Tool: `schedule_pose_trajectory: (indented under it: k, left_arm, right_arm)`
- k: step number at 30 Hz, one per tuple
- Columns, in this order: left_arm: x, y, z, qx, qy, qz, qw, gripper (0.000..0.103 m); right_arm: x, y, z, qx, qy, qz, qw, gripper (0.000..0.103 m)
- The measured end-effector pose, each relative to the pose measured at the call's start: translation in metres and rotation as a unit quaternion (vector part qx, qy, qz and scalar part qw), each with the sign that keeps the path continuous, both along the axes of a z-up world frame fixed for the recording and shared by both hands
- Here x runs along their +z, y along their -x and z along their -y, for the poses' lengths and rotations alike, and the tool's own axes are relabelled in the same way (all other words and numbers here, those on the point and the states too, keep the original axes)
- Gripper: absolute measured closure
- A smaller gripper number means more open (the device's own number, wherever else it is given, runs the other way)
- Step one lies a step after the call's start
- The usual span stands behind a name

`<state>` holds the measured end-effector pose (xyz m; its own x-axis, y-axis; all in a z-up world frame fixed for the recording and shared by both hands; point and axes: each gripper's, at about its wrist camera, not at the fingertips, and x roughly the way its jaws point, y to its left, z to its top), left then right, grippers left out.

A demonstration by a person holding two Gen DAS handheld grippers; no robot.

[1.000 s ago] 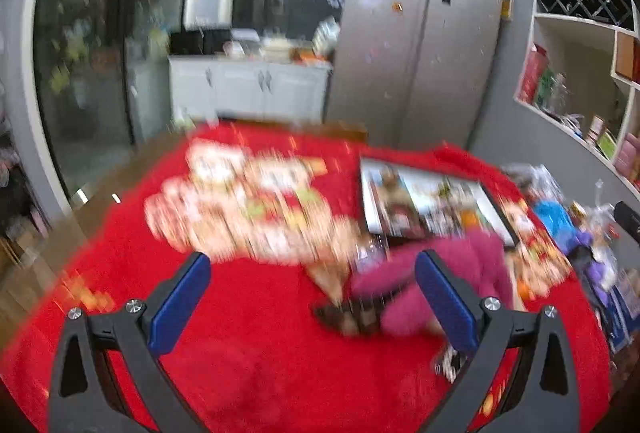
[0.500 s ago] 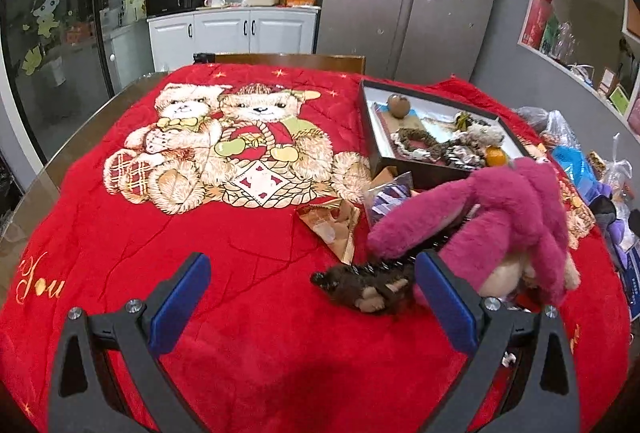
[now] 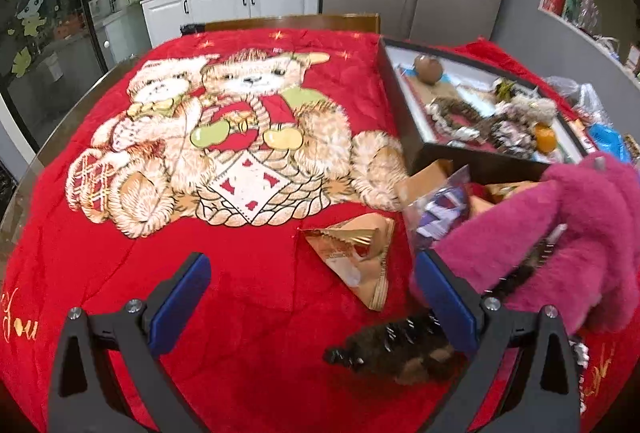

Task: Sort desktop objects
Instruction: 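Grasp a paper-wrapped candy with the left tool while the right grasps a mandarin orange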

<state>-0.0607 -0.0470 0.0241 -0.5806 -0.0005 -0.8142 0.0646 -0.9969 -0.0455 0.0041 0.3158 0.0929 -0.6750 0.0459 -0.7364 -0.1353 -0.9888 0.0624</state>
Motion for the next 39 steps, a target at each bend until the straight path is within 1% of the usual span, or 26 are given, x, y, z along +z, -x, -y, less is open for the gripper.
schedule_pose_trajectory:
  k: [4,5,7,9,10,12,15,18,23,27,28,29,30,32,33,35,36,37,38,39]
  left_arm:
    - [-0.013,0.009,0.003,0.002,-0.002,0.009,1.0000,0.000]
    - [-0.015,0.010,0.003,0.004,0.002,0.009,0.9999,0.000]
    - [-0.022,0.014,0.002,0.003,0.020,0.014,0.9997,0.001]
    - [-0.023,0.016,0.003,-0.002,0.011,0.012,0.9999,0.001]
    - [-0.023,0.016,0.002,-0.006,0.012,0.011,0.9998,0.001]
    - [-0.024,0.017,0.003,-0.007,0.009,0.014,0.9998,0.001]
    - [-0.025,0.017,0.001,-0.009,0.016,0.014,0.9997,0.001]
    - [-0.024,0.016,0.001,-0.010,0.015,0.013,0.9998,0.001]
    - [-0.023,0.015,-0.001,-0.013,0.018,0.008,0.9997,0.003]
    - [-0.022,0.013,-0.004,-0.017,0.022,0.003,0.9996,0.008]
    - [-0.021,0.012,-0.005,-0.018,0.024,0.000,0.9995,0.012]
    - [-0.020,0.011,-0.007,-0.023,0.026,-0.003,0.9994,0.014]
    - [-0.020,0.010,-0.009,-0.025,0.028,-0.005,0.9993,0.017]
    - [-0.019,0.009,-0.011,-0.032,0.029,-0.008,0.9990,0.023]
    - [-0.019,0.009,-0.012,-0.037,0.027,-0.010,0.9989,0.027]
    - [-0.018,0.007,-0.014,-0.043,0.022,-0.014,0.9987,0.036]
    - [-0.017,0.006,-0.015,-0.047,0.019,-0.016,0.9986,0.047]
    - [-0.016,0.004,-0.018,-0.051,0.022,-0.020,0.9983,0.060]
    - [-0.016,0.003,-0.021,-0.052,0.032,-0.022,0.9979,0.061]
    - [-0.016,0.002,-0.023,-0.057,0.035,-0.022,0.9975,0.067]
  right_arm:
    - [-0.022,0.014,-0.008,-0.003,0.001,0.025,1.000,0.017]
    - [-0.027,0.018,-0.010,-0.003,0.002,0.033,0.999,0.017]
    - [-0.037,0.024,-0.011,-0.001,0.004,0.045,0.999,0.017]
    - [-0.048,0.029,-0.011,0.005,0.005,0.059,0.998,0.017]
    - [-0.051,0.032,-0.010,0.006,0.001,0.062,0.998,0.017]
    - [-0.055,0.034,-0.012,0.001,0.000,0.060,0.998,0.017]
    - [-0.058,0.038,-0.013,0.003,-0.008,0.055,0.998,0.017]
    - [-0.061,0.040,-0.016,0.001,0.003,0.053,0.999,0.017]
    - [-0.062,0.039,-0.015,0.000,-0.004,0.044,0.999,0.017]
    - [-0.062,0.039,-0.015,-0.001,-0.003,0.042,0.999,0.018]
    - [-0.062,0.039,-0.015,0.000,-0.002,0.042,0.999,0.021]
    - [-0.062,0.038,-0.014,0.005,0.001,0.041,0.999,0.029]
    - [-0.061,0.038,-0.012,0.012,0.003,0.039,0.999,0.040]
    - [-0.059,0.037,-0.005,0.022,0.000,0.037,0.999,0.051]
    - [-0.058,0.037,-0.002,0.025,-0.004,0.036,0.999,0.057]
    - [-0.058,0.037,0.001,0.033,0.001,0.035,0.999,0.063]
    - [-0.058,0.037,0.002,0.032,0.001,0.035,0.999,0.063]
    - [-0.057,0.037,0.003,0.031,-0.002,0.035,0.999,0.064]
    - [-0.057,0.036,0.004,0.031,-0.005,0.034,0.999,0.064]
    - [-0.057,0.035,0.005,0.030,-0.004,0.034,0.999,0.064]
